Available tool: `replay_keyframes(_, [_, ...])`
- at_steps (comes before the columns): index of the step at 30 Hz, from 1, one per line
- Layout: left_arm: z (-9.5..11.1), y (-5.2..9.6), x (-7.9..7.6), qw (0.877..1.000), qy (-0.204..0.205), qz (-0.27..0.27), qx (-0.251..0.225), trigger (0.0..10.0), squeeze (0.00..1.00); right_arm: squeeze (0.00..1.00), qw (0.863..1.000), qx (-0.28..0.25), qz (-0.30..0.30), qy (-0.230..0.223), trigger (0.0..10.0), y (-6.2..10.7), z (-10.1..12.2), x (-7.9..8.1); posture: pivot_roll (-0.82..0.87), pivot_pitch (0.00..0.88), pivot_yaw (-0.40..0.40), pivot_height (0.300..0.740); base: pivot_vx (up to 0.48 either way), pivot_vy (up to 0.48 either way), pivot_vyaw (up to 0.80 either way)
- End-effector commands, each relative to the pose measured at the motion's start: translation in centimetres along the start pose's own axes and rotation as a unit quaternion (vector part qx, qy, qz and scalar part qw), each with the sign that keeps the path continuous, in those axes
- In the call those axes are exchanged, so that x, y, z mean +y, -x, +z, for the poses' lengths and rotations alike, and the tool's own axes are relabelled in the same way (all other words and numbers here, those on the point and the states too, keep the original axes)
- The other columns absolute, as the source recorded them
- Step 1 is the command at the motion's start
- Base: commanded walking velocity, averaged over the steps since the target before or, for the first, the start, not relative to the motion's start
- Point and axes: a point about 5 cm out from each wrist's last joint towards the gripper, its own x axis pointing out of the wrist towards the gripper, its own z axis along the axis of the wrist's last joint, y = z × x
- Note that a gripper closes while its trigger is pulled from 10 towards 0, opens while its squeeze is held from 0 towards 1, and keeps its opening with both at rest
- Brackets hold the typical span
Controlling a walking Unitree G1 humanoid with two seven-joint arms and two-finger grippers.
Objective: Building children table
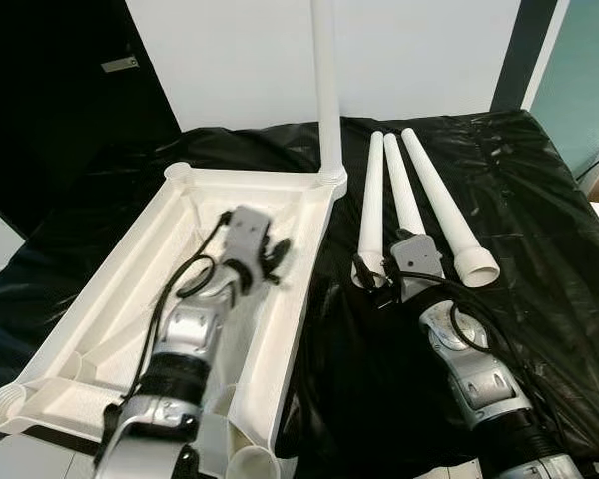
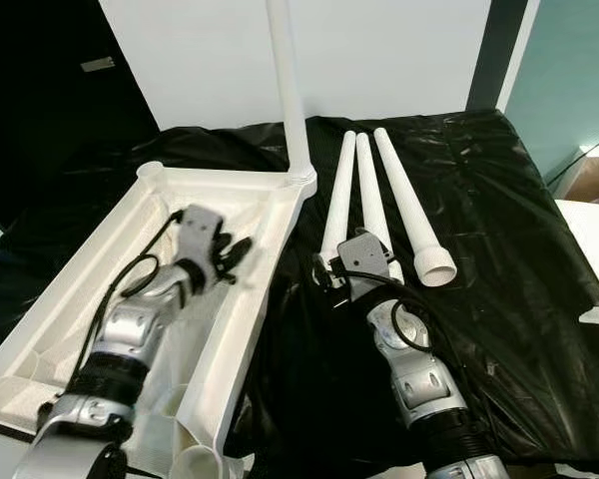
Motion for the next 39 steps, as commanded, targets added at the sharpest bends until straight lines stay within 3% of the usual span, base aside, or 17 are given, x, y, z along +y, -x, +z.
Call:
replay_keyframes(1, [-0.2,0.5,1.4,0.997,-0.005,0.083,0.009,10.0,0.00,0.00,1.000,0.006,0.007,-0.001,10.0,0.1,-0.3,0.4,0.04,0.000,0.113,0.740,0.000,0.000,0.00])
replay_keyframes(2, [-0.2,0.5,1.4,0.997,-0.005,0.083,0.009,10.0,0.00,0.00,1.000,0.006,0.007,-0.001,10.0,0.1,-0.3,0.4,0.04,0.000,0.113,0.740,0.000,0.000,0.00])
replay_keyframes(4, [-1.3,2.1,3.1,0.994,-0.008,0.106,0.030,10.0,0.00,0.00,1.000,0.006,0.010,-0.002,10.0,0.1,-0.3,0.5,0.05,0.000,0.107,0.740,0.000,0.000,0.00])
replay_keyframes(6, [-1.3,2.1,3.1,0.994,-0.008,0.106,0.030,10.0,0.00,0.00,1.000,0.006,0.010,-0.002,10.0,0.1,-0.3,0.5,0.05,0.000,0.107,0.740,0.000,0.000,0.00])
replay_keyframes(8, [-2.0,3.3,3.7,0.992,-0.008,0.114,0.050,10.0,0.00,0.00,1.000,0.005,0.012,-0.002,10.0,0.1,-0.3,0.4,0.05,0.000,0.103,0.740,0.000,0.000,0.00])
replay_keyframes(12, [-2.0,3.9,3.0,0.995,0.015,0.082,0.061,10.0,0.02,0.00,1.000,0.005,0.013,0.000,10.0,0.0,-0.2,0.4,0.05,0.000,0.099,0.740,0.000,0.000,0.00])
replay_keyframes(13, [-1.7,4.0,2.5,0.996,0.030,0.062,0.058,10.0,0.36,0.00,1.000,0.005,0.013,0.000,10.0,0.0,-0.2,0.4,0.05,0.000,0.100,0.740,0.000,0.000,0.00])
replay_keyframes(14, [-1.7,4.0,2.5,0.996,0.030,0.062,0.058,10.0,0.36,0.00,1.000,0.005,0.013,0.000,10.0,0.0,-0.2,0.4,0.05,0.000,0.100,0.740,0.000,0.000,0.00])
replay_keyframes(15, [-1.5,4.1,2.2,0.997,0.039,0.050,0.054,10.0,0.45,0.00,1.000,0.005,0.014,0.001,10.0,0.0,-0.2,0.4,0.05,0.000,0.100,0.740,0.000,0.000,0.00])
replay_keyframes(22, [-1.5,4.4,0.7,0.996,0.037,0.000,0.076,10.0,0.45,0.00,1.000,0.006,0.011,0.001,10.0,0.0,-0.2,0.4,0.05,0.000,0.104,0.740,0.000,0.000,0.00])
replay_keyframes(23, [-1.3,4.5,0.6,0.996,0.040,-0.005,0.075,10.0,1.00,0.00,1.000,0.006,0.011,0.001,10.0,0.0,-0.3,0.3,0.05,0.000,0.104,0.740,0.000,0.000,0.00])
replay_keyframes(26, [-1.4,4.5,0.5,0.996,0.034,-0.003,0.083,10.0,1.00,0.00,1.000,0.006,0.010,0.001,10.0,0.0,-0.3,0.3,0.05,0.000,0.104,0.740,0.000,0.000,0.00])
replay_keyframes(27, [-1.8,4.4,0.5,0.995,0.022,0.002,0.100,10.0,0.38,0.00,1.000,0.006,0.010,0.001,10.0,0.0,-0.3,0.3,0.05,0.000,0.106,0.740,0.000,0.000,0.00])
replay_keyframes(29, [-2.1,4.4,0.5,0.994,0.013,0.006,0.112,10.0,0.38,0.00,1.000,0.006,0.009,0.000,10.0,0.0,-0.3,0.4,0.05,0.000,0.106,0.740,0.000,0.000,0.00])
replay_keyframes(30, [-2.6,4.3,0.5,0.992,0.003,0.014,0.129,10.0,0.00,0.00,1.000,0.005,0.009,0.000,10.0,-0.1,-0.2,0.4,0.05,0.000,0.106,0.740,0.000,0.000,0.00])
replay_keyframes(32, [-3.5,4.0,0.5,0.988,-0.013,0.030,0.152,10.0,0.00,0.00,1.000,0.003,0.010,0.000,10.0,-0.2,-0.1,0.4,0.05,0.000,0.105,0.740,0.000,0.000,0.00])
replay_keyframes(39, [-4.7,3.3,-0.1,0.982,-0.004,0.038,0.185,10.0,0.00,0.00,1.000,0.001,0.009,0.000,10.0,-0.2,0.0,0.3,0.05,0.000,0.102,0.740,0.000,0.000,0.00])
